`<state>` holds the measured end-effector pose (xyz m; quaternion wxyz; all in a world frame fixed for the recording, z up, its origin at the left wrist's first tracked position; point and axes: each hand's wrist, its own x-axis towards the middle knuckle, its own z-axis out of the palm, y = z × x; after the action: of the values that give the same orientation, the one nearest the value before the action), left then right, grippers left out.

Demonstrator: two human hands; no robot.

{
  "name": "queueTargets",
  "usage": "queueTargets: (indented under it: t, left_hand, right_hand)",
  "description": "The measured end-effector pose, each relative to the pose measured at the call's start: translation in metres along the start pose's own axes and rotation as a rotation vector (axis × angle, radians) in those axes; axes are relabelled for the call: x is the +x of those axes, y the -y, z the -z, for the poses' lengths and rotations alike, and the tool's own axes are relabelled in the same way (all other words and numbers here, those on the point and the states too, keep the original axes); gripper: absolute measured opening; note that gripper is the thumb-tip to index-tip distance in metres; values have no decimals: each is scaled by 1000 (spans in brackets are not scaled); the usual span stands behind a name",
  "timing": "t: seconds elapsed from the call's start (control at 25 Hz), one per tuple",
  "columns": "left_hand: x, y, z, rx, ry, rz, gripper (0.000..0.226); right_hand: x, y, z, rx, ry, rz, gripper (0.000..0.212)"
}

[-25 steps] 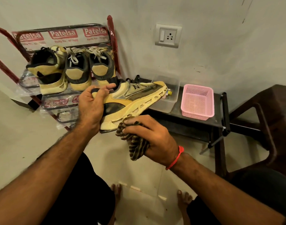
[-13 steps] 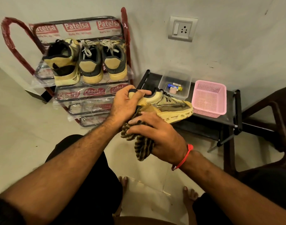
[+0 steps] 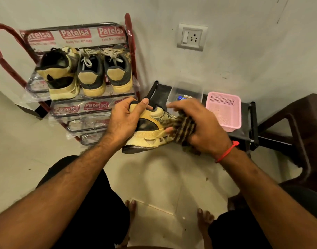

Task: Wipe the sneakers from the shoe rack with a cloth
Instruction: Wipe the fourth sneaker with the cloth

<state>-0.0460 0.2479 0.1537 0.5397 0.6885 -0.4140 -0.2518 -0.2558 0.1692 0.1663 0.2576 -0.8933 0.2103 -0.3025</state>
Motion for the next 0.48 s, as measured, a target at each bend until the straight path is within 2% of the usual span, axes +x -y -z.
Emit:
queueTargets:
  t: [0.04, 0.12, 0.24, 0.36, 0.48]
  left_hand:
    - [0, -1, -2, -5, 14, 38, 36]
    - [0, -1, -2, -9, 65, 128, 42]
    - [-5, -3, -3, -5, 142, 299, 46]
    - [-8, -5, -2, -14, 210, 451, 47]
    - [-5, -6, -1, 6, 214, 477, 41]
  right_hand:
    - [-4, 17, -8, -89, 112, 73, 64]
    - [-12, 37, -22, -305, 226, 144, 73]
    - [-14, 38, -24, -502, 298, 18, 78]
    - [-13, 42, -19, -519, 172, -10, 64]
    - [-12, 47, -10, -467, 21, -37, 52]
